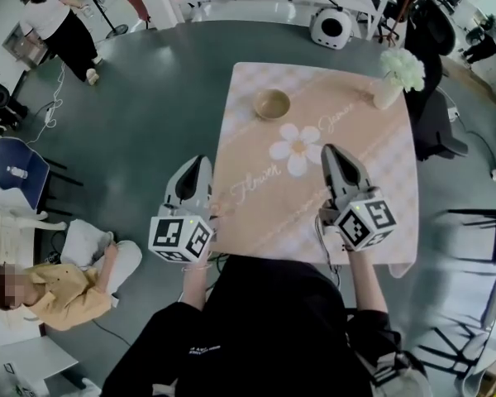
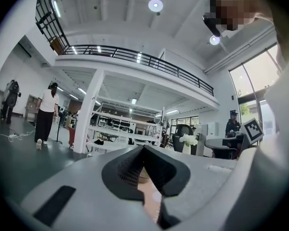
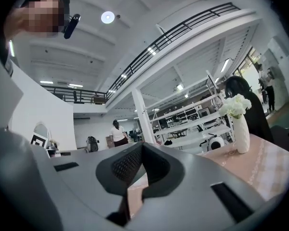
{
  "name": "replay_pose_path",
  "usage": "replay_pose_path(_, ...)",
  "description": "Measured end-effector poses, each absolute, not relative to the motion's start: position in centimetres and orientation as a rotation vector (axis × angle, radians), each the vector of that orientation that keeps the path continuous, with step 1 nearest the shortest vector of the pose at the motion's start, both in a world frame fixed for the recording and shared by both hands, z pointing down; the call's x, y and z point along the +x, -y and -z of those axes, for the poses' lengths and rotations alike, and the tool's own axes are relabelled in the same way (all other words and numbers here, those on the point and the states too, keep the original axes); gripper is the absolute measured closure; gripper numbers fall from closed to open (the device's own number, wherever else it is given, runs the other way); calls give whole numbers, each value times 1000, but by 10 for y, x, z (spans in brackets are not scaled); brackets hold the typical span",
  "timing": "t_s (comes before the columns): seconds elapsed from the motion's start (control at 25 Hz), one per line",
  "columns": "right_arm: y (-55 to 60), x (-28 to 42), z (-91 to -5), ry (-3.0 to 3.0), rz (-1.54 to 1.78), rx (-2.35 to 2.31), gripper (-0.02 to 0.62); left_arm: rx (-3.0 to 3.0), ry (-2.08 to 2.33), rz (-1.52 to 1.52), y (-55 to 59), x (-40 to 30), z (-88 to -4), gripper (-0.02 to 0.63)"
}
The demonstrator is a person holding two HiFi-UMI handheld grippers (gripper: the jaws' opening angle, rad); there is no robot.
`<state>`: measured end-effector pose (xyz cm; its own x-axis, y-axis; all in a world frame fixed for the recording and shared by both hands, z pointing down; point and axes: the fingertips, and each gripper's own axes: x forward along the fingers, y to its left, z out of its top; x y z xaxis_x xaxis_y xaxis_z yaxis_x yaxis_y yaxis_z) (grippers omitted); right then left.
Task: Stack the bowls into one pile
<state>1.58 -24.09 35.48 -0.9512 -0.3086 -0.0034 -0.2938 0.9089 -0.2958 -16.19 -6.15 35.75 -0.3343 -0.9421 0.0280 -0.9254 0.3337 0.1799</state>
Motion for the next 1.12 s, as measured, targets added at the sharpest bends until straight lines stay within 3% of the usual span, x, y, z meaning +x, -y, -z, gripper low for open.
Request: replay_pose_path(1.12, 261, 57, -326, -2926, 338, -613, 603, 1756, 2572, 94, 45, -155, -326, 609)
